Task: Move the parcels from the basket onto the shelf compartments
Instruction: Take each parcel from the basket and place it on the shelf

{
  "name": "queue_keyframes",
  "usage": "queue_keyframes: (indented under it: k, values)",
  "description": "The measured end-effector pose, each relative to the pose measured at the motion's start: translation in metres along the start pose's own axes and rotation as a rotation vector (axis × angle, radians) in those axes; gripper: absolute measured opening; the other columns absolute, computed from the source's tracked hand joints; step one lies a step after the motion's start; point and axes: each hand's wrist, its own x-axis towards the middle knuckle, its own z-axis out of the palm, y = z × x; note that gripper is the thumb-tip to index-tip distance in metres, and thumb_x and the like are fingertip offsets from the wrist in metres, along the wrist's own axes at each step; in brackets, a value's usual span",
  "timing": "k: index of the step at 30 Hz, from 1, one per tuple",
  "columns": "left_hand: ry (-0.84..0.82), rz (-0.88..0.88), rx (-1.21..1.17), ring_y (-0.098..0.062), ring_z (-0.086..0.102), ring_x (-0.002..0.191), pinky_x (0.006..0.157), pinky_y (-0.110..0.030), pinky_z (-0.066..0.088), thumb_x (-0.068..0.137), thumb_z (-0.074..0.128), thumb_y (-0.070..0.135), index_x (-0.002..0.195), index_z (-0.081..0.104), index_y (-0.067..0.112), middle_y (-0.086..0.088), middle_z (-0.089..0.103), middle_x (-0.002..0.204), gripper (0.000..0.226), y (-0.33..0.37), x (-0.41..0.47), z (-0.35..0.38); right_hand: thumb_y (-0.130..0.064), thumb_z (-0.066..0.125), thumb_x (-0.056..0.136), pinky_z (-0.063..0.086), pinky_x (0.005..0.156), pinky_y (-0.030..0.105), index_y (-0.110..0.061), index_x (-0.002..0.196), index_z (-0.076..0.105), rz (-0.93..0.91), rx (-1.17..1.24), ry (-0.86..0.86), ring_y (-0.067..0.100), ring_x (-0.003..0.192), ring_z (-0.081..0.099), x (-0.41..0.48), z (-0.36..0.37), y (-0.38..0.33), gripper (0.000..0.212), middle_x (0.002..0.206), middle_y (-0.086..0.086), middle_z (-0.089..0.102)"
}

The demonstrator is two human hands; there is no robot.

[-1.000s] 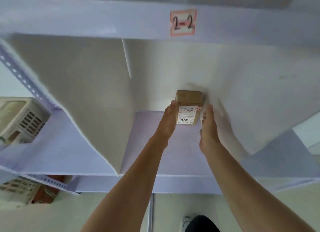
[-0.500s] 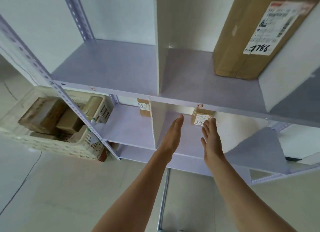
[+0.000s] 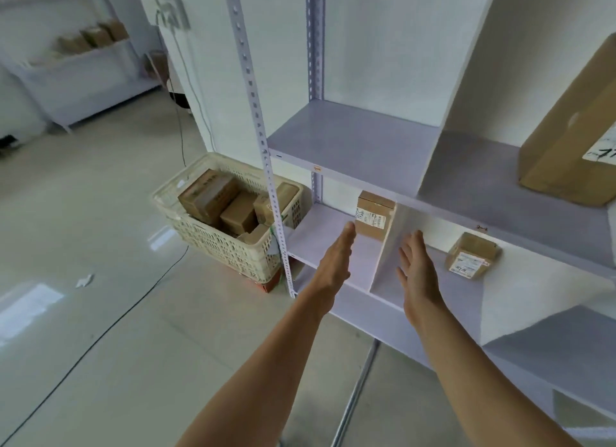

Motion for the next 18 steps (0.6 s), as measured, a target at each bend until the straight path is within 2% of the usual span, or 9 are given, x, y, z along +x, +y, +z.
queue_keyframes:
  k: [5, 8, 10, 12, 14, 16, 18]
  values:
    - [0.063, 0.001, -0.022, -0.024, 0.029, 0.160, 0.128, -0.059, 0.026, 0.106, 0.025, 0.070, 0.167, 0.030, 0.023, 0.003, 0.031, 0.173, 0.077, -0.002, 0.003, -0.094, -0.059, 0.031, 0.109, 0.029, 0.126, 0.043, -0.026, 0.164, 0.032, -0.013, -0.058, -0.069, 0.017, 0.152, 0.039, 0.002, 0.092, 0.015, 0.064, 0.169, -0.003, 0.036]
    - [0.088, -0.009, -0.028, -0.022, 0.031, 0.159, 0.126, -0.055, 0.030, 0.103, 0.026, 0.077, 0.168, 0.027, 0.025, 0.005, 0.035, 0.171, 0.084, -0.001, 0.009, -0.161, -0.057, 0.032, 0.110, 0.028, 0.127, 0.043, -0.023, 0.163, 0.034, 0.006, -0.069, -0.101, 0.015, 0.152, 0.039, 0.008, 0.158, 0.028, 0.063, 0.168, -0.003, 0.037]
    - [0.097, -0.023, -0.003, -0.021, 0.037, 0.154, 0.125, -0.051, 0.033, 0.103, 0.026, 0.077, 0.164, 0.035, 0.030, 0.007, 0.040, 0.167, 0.078, 0.000, 0.014, -0.207, -0.055, 0.032, 0.111, 0.028, 0.127, 0.042, -0.019, 0.163, 0.034, 0.019, -0.073, -0.108, 0.015, 0.152, 0.038, 0.012, 0.202, 0.037, 0.064, 0.168, -0.001, 0.036]
    - [0.101, -0.047, 0.017, -0.020, 0.045, 0.147, 0.123, -0.048, 0.034, 0.106, 0.024, 0.071, 0.152, 0.049, 0.035, 0.008, 0.046, 0.159, 0.064, 0.001, 0.018, -0.249, -0.054, 0.032, 0.111, 0.028, 0.126, 0.042, -0.018, 0.164, 0.033, 0.035, -0.079, -0.114, 0.017, 0.153, 0.037, 0.016, 0.241, 0.046, 0.064, 0.169, 0.001, 0.036]
    - [0.108, -0.071, 0.017, -0.020, 0.039, 0.153, 0.121, -0.047, 0.034, 0.107, 0.023, 0.068, 0.159, 0.043, 0.031, 0.007, 0.040, 0.166, 0.067, 0.002, 0.024, -0.286, -0.054, 0.031, 0.111, 0.027, 0.126, 0.041, -0.018, 0.164, 0.033, 0.050, -0.085, -0.121, 0.019, 0.154, 0.036, 0.019, 0.278, 0.053, 0.064, 0.169, 0.003, 0.035]
    - [0.124, -0.098, 0.039, -0.021, 0.033, 0.157, 0.121, -0.050, 0.033, 0.105, 0.023, 0.072, 0.164, 0.038, 0.026, 0.004, 0.034, 0.172, 0.077, -0.001, 0.035, -0.316, -0.053, 0.030, 0.111, 0.030, 0.120, 0.038, -0.020, 0.163, 0.033, 0.066, -0.091, -0.135, 0.021, 0.153, 0.036, 0.022, 0.308, 0.058, 0.062, 0.168, 0.004, 0.036]
    - [0.139, -0.126, 0.047, -0.022, 0.032, 0.158, 0.122, -0.053, 0.033, 0.102, 0.023, 0.076, 0.165, 0.038, 0.024, 0.003, 0.033, 0.173, 0.083, -0.003, 0.048, -0.340, -0.052, 0.029, 0.112, 0.038, 0.107, 0.029, -0.021, 0.163, 0.033, 0.077, -0.083, -0.151, 0.016, 0.144, 0.043, 0.028, 0.333, 0.062, 0.060, 0.166, 0.002, 0.038]
